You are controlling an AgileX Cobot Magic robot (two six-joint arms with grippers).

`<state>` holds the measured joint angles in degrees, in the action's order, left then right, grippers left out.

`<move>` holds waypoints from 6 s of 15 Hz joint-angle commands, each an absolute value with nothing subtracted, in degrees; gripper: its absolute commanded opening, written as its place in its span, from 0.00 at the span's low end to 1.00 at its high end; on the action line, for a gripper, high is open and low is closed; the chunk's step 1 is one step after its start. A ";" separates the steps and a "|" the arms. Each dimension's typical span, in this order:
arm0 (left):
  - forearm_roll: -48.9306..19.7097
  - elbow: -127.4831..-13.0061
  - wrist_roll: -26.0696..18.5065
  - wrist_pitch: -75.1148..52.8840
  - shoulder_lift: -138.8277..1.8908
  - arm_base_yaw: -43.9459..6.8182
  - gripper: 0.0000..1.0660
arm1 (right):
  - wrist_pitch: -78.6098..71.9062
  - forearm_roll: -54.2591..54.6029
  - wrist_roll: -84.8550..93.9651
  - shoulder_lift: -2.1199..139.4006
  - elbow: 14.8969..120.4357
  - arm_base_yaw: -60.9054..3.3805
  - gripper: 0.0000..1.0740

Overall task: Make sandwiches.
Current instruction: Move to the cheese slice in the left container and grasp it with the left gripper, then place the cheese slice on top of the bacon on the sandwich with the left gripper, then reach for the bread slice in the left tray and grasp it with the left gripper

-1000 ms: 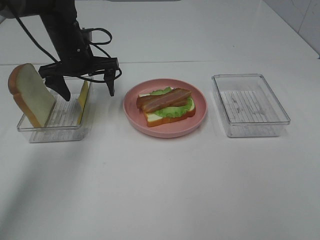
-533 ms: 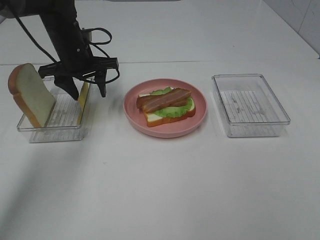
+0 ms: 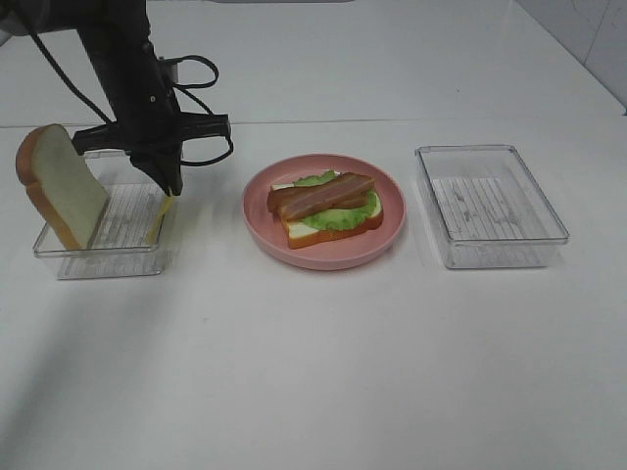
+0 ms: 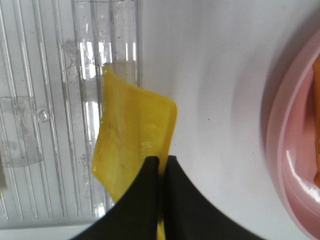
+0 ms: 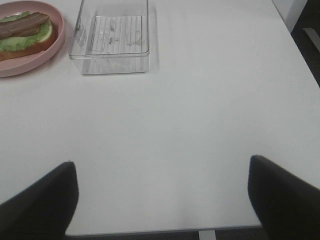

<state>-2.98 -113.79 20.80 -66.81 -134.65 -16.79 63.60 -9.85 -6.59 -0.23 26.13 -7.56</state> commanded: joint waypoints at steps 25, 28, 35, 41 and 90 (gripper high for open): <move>-31.80 -126.80 17.65 -53.69 -134.24 -26.47 0.00 | 63.31 -9.91 -5.96 -1.89 25.95 -7.28 0.84; -36.73 -126.80 15.70 -53.11 -137.80 -26.76 0.00 | 63.31 -9.91 -5.96 -1.89 25.95 -7.28 0.84; -39.59 -126.74 10.66 -53.40 -143.01 -26.76 0.00 | 63.31 -9.91 -5.96 -1.89 25.95 -7.28 0.84; -27.62 -126.74 15.58 -58.90 -144.16 -26.76 0.00 | 63.31 -9.85 -5.96 -1.89 25.95 -7.28 0.84; -2.18 -102.62 3.38 -73.97 -110.07 1.26 0.94 | 63.31 -9.91 -5.96 -1.89 25.95 -7.28 0.84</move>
<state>-0.92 -103.08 3.95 -69.67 -109.89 0.40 63.60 -9.85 -6.59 -0.23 26.13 -7.56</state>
